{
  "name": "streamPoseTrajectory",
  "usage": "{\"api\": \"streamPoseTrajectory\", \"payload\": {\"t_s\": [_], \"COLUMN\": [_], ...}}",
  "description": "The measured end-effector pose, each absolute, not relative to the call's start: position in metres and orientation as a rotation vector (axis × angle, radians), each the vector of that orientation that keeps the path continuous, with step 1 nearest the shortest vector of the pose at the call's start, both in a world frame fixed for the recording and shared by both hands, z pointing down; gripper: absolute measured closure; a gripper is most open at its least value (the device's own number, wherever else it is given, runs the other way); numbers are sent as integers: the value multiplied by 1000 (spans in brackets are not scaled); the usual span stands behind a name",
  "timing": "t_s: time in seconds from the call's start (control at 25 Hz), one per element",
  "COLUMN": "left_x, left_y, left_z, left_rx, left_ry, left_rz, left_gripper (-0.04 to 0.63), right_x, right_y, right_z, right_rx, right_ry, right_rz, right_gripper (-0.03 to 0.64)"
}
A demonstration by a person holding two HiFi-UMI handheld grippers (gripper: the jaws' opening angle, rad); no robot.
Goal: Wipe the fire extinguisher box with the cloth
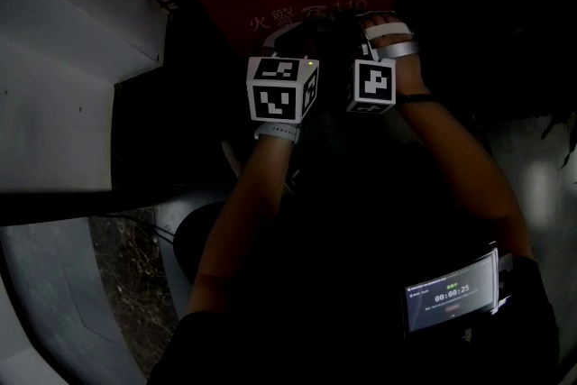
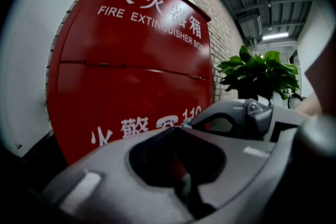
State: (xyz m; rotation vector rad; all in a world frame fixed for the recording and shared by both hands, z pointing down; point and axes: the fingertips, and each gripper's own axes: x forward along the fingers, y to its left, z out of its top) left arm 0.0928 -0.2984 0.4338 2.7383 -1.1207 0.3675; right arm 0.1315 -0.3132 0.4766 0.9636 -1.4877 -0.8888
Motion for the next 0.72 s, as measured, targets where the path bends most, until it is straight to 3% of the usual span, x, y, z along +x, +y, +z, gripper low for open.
{"api": "streamPoseTrajectory", "payload": {"t_s": [0.72], "left_x": [91], "left_y": [-291], "left_z": [569], "left_rx": [2435], "left_ry": [-950], "left_rz": [611], "left_gripper": [595], "right_x": [124], "right_y": [-315], "right_z": [591], "right_rx": [808], "right_ry": [-1526], "right_rz": [-719], "right_gripper": [577]}}
